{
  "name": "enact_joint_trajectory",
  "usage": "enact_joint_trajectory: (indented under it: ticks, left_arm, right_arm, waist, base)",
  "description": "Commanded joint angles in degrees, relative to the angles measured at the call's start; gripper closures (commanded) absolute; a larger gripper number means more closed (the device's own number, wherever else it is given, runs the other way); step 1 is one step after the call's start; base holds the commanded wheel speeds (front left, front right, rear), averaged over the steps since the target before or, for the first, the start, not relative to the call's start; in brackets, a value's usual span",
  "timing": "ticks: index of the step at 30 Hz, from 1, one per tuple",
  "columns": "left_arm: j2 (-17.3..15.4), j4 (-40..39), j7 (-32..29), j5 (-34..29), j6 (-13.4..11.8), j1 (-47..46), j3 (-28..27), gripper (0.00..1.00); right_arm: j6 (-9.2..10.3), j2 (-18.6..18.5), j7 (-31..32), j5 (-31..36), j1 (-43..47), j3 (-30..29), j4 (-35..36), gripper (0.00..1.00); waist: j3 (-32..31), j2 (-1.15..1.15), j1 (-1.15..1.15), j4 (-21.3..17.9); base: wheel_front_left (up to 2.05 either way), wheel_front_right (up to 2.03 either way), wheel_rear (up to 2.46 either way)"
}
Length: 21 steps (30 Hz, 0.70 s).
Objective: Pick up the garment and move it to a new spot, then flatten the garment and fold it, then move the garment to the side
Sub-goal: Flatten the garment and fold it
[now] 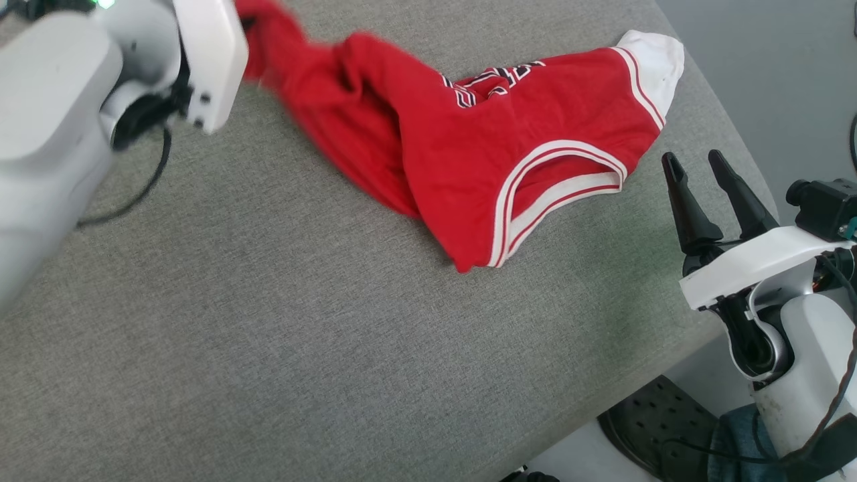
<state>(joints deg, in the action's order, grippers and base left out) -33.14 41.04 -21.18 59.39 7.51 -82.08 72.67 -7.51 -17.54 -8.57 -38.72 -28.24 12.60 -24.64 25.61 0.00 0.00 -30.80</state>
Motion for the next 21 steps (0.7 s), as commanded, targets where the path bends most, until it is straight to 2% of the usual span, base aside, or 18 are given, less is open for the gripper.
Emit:
enact_joint_trajectory:
  ticks: [1, 7, 12, 15, 19, 21]
  left_arm:
    - [0.7, 0.4, 2.8, -1.5, 0.0, -1.7, 0.1, 1.0]
    - [5.4, 3.2, 20.2, -8.4, -0.1, -8.5, 0.4, 1.0]
    - [10.6, 4.9, 30.7, -8.8, -0.1, -12.1, 0.6, 1.0]
    - [14.8, 2.1, 31.9, -7.6, -0.1, -11.7, 0.7, 1.0]
    - [20.1, -4.3, 29.5, -8.9, -0.1, -8.0, 0.8, 1.0]
    - [22.1, -7.1, 26.6, -11.7, -0.1, -6.1, 0.7, 1.0]
  right_arm:
    - [0.04, 0.3, -0.2, 0.4, -0.5, 0.0, 0.3, 0.0]
    - [0.04, 0.3, 0.1, 0.5, -0.5, 0.3, 1.0, 0.0]
    - [0.04, 0.1, 0.5, 0.7, 0.2, 0.2, 1.8, 0.0]
    - [0.04, 0.0, 0.6, 0.6, 0.9, -0.1, 2.4, 0.0]
    - [0.04, 0.4, 1.0, 0.1, 1.7, -0.4, 3.6, 0.0]
    - [0.03, 0.8, 1.2, 0.1, 1.5, -0.2, 4.1, 0.0]
  waist:
    - [-0.2, 0.0, 0.0, 0.0]
    - [-0.8, 0.0, 0.0, 0.2]
    - [-1.8, 0.0, 0.0, 0.2]
    - [-2.2, 0.0, 0.0, 0.3]
    - [-2.1, 0.0, 0.0, 0.5]
    - [-1.6, 0.0, 0.0, 0.3]
  base:
    - [0.0, 0.0, 0.0]
    - [0.0, 0.0, 0.0]
    - [0.0, 0.0, 0.0]
    - [0.0, 0.0, 0.0]
    - [0.0, 0.0, 0.0]
    - [0.0, 0.0, 0.0]
